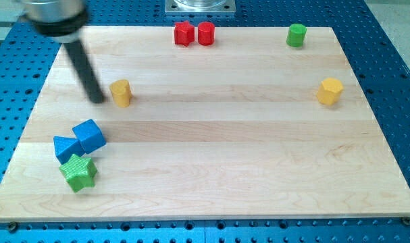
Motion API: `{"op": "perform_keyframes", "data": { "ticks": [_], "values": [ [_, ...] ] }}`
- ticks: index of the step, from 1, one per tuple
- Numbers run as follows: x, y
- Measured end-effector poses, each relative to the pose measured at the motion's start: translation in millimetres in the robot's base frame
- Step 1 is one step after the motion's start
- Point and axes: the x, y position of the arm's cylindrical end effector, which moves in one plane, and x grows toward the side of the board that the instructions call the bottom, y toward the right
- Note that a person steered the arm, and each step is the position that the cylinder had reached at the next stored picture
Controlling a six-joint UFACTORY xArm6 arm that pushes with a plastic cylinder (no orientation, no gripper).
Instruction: Place the heart horizontally to the hexagon
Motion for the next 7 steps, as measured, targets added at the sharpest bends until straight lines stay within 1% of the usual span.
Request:
{"op": "perform_keyframes", "data": {
  "ticks": [1, 2, 3, 4, 5, 6, 7],
  "values": [
    [6, 148],
    [6, 242],
    [6, 257],
    [-16, 239],
    [-22, 287],
    [-22, 303],
    [-38, 299]
  ]
}}
